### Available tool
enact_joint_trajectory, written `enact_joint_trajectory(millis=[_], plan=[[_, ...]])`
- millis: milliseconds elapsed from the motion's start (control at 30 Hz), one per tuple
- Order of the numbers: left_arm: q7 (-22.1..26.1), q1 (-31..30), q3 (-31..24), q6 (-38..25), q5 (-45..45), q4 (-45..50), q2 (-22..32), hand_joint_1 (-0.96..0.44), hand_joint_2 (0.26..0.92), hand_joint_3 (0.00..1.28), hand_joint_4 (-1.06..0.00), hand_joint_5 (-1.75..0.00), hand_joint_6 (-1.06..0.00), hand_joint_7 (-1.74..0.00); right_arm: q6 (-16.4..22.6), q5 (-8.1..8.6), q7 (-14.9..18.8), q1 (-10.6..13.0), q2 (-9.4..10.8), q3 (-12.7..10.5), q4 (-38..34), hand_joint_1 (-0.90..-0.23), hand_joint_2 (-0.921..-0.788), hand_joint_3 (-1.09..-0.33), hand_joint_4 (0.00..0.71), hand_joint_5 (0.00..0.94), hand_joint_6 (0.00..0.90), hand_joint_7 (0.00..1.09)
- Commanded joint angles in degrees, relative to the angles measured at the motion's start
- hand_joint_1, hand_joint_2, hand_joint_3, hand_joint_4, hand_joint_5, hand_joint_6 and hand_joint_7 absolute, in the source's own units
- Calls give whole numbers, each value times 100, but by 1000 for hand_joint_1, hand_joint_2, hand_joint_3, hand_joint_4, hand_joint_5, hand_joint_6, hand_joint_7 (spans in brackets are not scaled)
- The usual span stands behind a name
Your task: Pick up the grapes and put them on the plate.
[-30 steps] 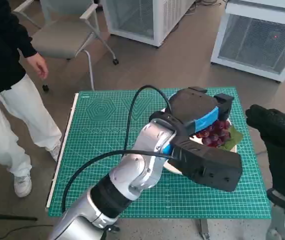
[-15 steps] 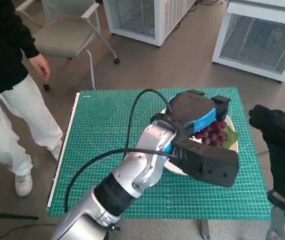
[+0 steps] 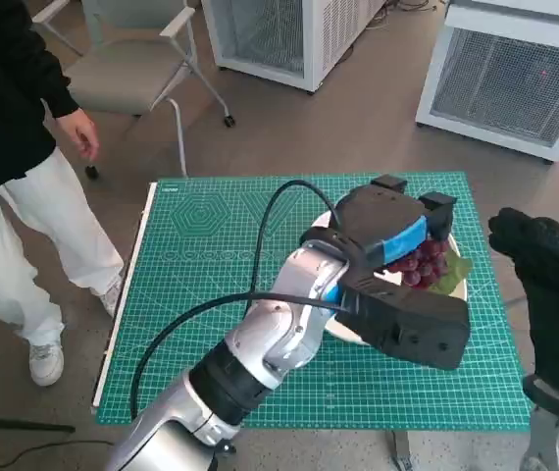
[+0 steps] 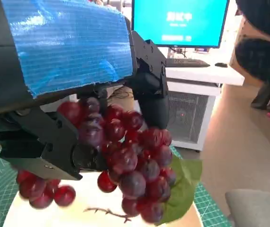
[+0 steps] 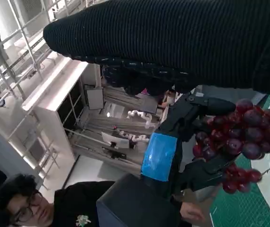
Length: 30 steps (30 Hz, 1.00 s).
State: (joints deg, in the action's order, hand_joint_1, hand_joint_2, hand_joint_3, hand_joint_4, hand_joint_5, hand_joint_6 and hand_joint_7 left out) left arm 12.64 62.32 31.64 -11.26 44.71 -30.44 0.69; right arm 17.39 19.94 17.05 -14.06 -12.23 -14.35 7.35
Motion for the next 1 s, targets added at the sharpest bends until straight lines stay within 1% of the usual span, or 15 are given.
enact_joint_trajectory(millis=[33, 133, 233, 400, 533, 700, 1000], plan=[[110, 235, 50, -194, 57, -236, -53, 101, 809, 346, -175, -175, -341, -175, -84, -25, -47, 125, 20, 11, -28, -619, -921, -698, 348, 4, -1, 734], [115, 243, -6, -244, -30, -306, -102, 85, 788, 335, -146, -57, -335, -84, -85, -31, -53, 123, 20, 15, -25, -619, -921, -698, 348, 4, -1, 733], [12, 191, -95, -179, -156, -368, -134, 43, 767, 291, -121, -19, -314, -38, -76, -49, -59, 127, 23, 25, -13, -619, -921, -698, 349, 5, -1, 733], [-223, 134, -182, 89, -307, -495, -118, -48, 780, 153, -83, -3, -283, -7, -61, -53, -50, 119, 15, 32, -35, -618, -921, -699, 350, 5, -1, 734], [-374, 148, -203, 191, -367, -625, -118, -108, 794, 92, -46, -1, -252, -1, -48, -45, -31, 107, 7, 30, -73, -618, -921, -699, 350, 6, -1, 734], [-427, 185, -221, 145, -393, -724, -138, -143, 798, 65, -8, 1, -216, 0, -37, -30, -6, 92, 0, 31, -111, -618, -921, -698, 351, 6, -1, 734], [-278, 107, -258, 79, -394, -513, 40, -151, 803, 48, 1, 1, -188, 0, -36, -46, -7, 87, -6, 45, -103, -618, -921, -697, 352, 7, -1, 736]])
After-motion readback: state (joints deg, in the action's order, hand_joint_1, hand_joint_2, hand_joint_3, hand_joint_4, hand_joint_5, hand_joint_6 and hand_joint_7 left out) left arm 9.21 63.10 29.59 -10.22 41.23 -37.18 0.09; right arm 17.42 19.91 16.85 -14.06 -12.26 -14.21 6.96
